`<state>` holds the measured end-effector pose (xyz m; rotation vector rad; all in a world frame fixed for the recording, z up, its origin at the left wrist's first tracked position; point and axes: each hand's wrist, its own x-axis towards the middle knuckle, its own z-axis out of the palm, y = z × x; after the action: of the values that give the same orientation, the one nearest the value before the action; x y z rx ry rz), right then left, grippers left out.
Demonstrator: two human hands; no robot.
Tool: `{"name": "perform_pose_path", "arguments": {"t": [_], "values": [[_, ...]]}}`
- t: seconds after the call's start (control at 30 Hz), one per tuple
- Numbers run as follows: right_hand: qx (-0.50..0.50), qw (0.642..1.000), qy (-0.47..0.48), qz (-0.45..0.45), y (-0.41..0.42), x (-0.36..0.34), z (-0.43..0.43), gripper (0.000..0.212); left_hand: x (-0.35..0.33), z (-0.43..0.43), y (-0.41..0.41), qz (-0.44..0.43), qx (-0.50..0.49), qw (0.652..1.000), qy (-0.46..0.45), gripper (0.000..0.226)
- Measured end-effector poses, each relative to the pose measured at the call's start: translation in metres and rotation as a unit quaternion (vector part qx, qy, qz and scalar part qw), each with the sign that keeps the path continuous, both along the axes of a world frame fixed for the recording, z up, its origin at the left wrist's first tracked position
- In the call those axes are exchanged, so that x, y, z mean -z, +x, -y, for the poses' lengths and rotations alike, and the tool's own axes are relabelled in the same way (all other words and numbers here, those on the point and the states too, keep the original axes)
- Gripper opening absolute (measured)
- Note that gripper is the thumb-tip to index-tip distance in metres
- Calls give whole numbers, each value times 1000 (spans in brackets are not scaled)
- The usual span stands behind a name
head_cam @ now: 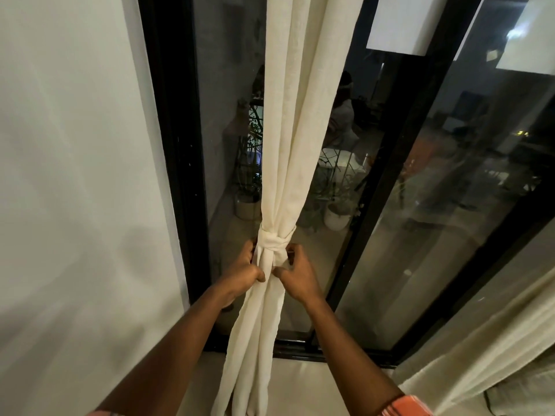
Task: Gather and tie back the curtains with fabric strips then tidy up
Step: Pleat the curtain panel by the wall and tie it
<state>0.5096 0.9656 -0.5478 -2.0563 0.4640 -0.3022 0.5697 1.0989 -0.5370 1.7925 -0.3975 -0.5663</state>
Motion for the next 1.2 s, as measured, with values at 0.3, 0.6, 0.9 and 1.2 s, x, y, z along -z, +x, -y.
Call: {"name": "perform_pose_path", "arguments": {"t": [0.3,0.6,0.9,1.2], "values": [[-30,970,-21,-239,-4,29,-3,44,32,4,-13,60,-2,997,47,91],[-4,978,-131,-165,2,54,-22,30,67,8,-13,67,-23,991,116,57],[28,969,-159,-186,20,67,-5,32,78,7,1,59,-91,987,117,55],[27,967,-148,-205,41,73,1,43,114,7,26,-56,-43,957,281,60]]}}
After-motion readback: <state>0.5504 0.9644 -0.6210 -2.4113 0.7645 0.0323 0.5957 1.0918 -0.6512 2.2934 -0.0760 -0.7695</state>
